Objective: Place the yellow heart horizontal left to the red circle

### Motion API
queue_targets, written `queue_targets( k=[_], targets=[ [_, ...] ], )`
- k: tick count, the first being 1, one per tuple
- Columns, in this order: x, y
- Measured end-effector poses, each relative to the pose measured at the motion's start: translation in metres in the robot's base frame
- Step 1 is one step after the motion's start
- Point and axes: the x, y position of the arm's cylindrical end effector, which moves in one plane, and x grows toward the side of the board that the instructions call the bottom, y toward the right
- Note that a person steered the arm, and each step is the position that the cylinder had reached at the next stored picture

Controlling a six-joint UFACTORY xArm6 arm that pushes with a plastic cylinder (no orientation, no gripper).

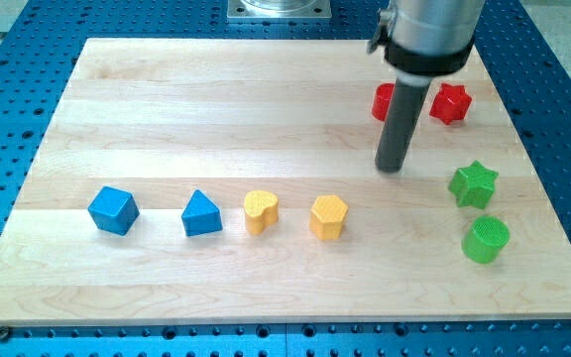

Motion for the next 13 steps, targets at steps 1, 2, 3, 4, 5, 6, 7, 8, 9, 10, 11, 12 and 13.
queue_targets(
  k=[1,2,3,4,5,6,7,8,9,10,11,12,13],
  targets=[
    [0.076,-0.026],
    [0.083,-0.091],
    [0.064,-0.147],
    [0.094,-0.136],
    [0.078,-0.139],
    [0.033,-0.157],
    [0.003,-0.172],
    [0.028,-0.173],
    [0.027,-0.193],
    [0.013,-0.222],
    [-0.006,-0.256],
    [-0.053,-0.243],
    [-0.052,-0.245]
  ],
)
